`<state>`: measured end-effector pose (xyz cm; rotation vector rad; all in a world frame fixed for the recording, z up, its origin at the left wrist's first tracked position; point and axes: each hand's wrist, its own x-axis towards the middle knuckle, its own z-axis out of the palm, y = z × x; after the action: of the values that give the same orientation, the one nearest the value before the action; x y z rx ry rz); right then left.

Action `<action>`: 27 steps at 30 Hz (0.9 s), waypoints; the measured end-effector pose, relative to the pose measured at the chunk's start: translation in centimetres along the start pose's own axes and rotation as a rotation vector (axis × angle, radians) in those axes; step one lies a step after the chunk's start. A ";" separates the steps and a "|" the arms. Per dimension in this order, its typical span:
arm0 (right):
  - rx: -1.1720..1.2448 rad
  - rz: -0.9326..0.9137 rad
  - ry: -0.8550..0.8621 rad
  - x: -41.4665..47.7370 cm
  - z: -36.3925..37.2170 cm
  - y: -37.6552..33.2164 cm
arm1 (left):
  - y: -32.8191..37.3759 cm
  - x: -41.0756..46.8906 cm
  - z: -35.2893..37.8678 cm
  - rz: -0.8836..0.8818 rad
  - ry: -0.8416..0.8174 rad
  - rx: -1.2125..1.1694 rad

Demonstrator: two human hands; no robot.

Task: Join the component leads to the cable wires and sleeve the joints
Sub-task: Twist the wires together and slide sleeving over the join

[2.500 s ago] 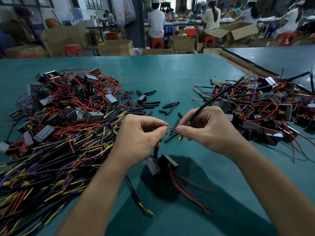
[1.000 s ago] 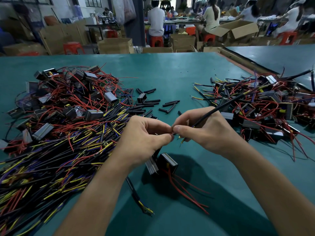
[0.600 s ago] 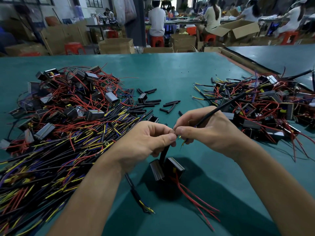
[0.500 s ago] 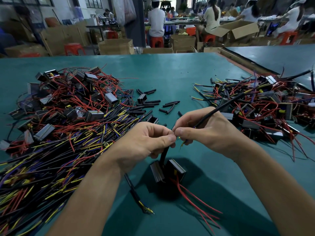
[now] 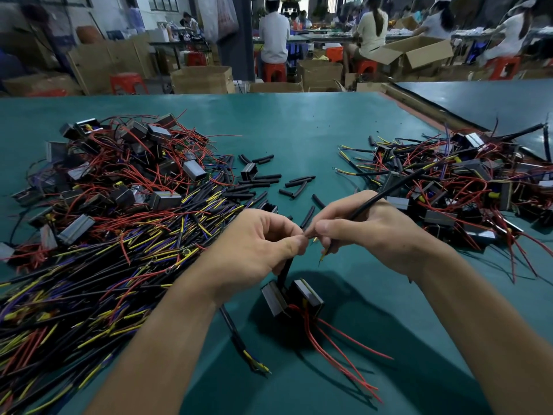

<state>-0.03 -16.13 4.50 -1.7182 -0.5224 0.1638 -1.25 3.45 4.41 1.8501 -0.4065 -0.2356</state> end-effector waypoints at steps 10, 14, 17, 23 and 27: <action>-0.097 -0.014 -0.072 0.0 -0.1 -0.1 | 0.2 -0.2 -0.1 0.020 -0.020 -0.001; -0.152 -0.014 -0.124 -0.1 -0.5 -0.3 | 0.2 -0.2 -0.1 0.016 -0.028 0.005; -0.179 -0.026 -0.111 -0.2 -0.3 -0.5 | 0.0 -0.1 -0.3 0.029 -0.017 -0.014; -0.135 -0.016 -0.073 0.0 -0.2 -0.2 | -0.1 0.0 -0.3 0.064 -0.010 0.002; -0.101 0.006 -0.108 0.0 -0.3 0.0 | 0.0 -0.1 -0.1 0.069 0.000 0.009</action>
<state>0.06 -16.45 4.57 -1.8161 -0.6138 0.2392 -1.29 3.54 4.46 1.8416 -0.4713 -0.1874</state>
